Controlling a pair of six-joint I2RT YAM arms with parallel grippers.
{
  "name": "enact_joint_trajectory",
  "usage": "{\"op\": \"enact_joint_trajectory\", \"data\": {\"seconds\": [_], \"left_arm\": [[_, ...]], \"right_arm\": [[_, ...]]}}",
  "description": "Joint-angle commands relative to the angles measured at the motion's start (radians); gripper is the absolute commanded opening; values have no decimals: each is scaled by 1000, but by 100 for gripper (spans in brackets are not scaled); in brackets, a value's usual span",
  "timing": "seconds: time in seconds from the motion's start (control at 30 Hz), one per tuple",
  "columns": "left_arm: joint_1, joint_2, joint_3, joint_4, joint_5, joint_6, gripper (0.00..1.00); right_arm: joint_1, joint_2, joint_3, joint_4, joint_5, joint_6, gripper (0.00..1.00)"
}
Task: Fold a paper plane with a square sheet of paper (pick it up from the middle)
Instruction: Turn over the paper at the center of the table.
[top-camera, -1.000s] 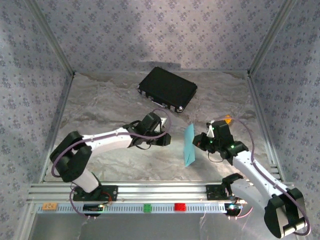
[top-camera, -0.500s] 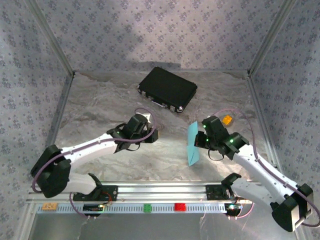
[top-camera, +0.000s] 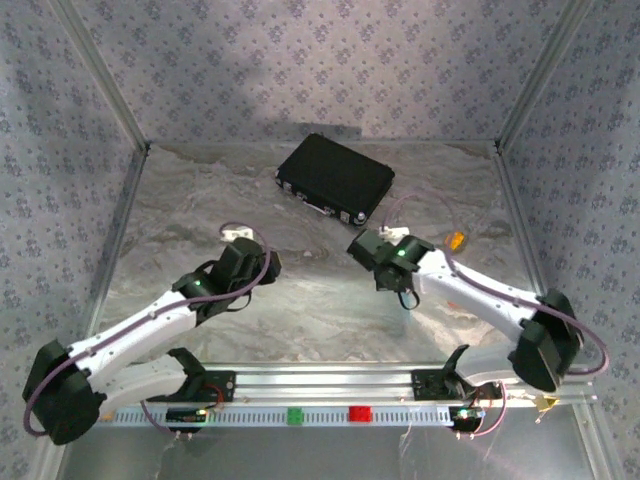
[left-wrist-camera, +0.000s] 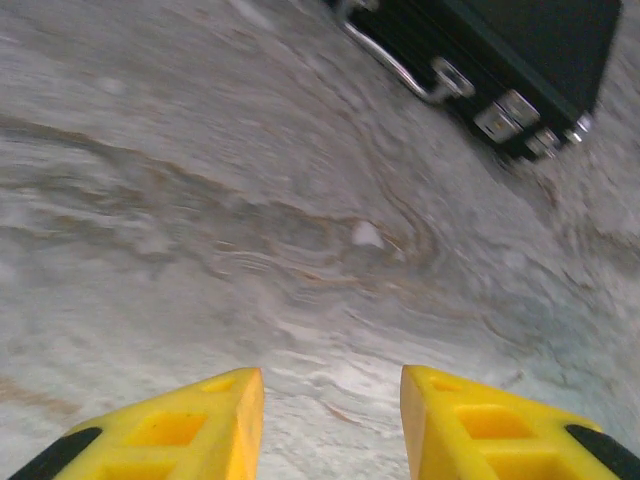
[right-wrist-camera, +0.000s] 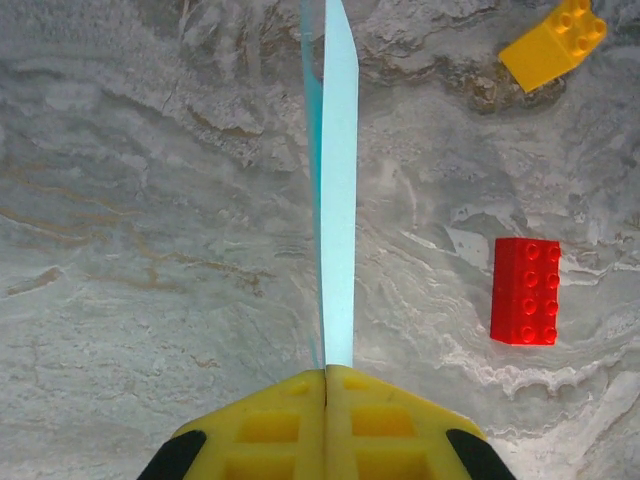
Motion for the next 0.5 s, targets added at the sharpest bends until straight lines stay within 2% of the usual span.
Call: {"op": "enact_joint_trajectory", "data": {"seconds": [0.0, 0.27, 0.37, 0.47], "left_arm": [[14, -59, 9, -187, -184, -95, 40], [30, -177, -13, -254, -234, -103, 42], [32, -189, -21, -251, -228, -100, 42], [33, -186, -22, -241, -201, -83, 41]], "right_arm": [[42, 96, 52, 15, 39, 13, 4], [118, 394, 257, 121, -141, -37, 7], [125, 457, 302, 200, -264, -49, 10], [117, 457, 293, 300, -390, -47, 16]]}}
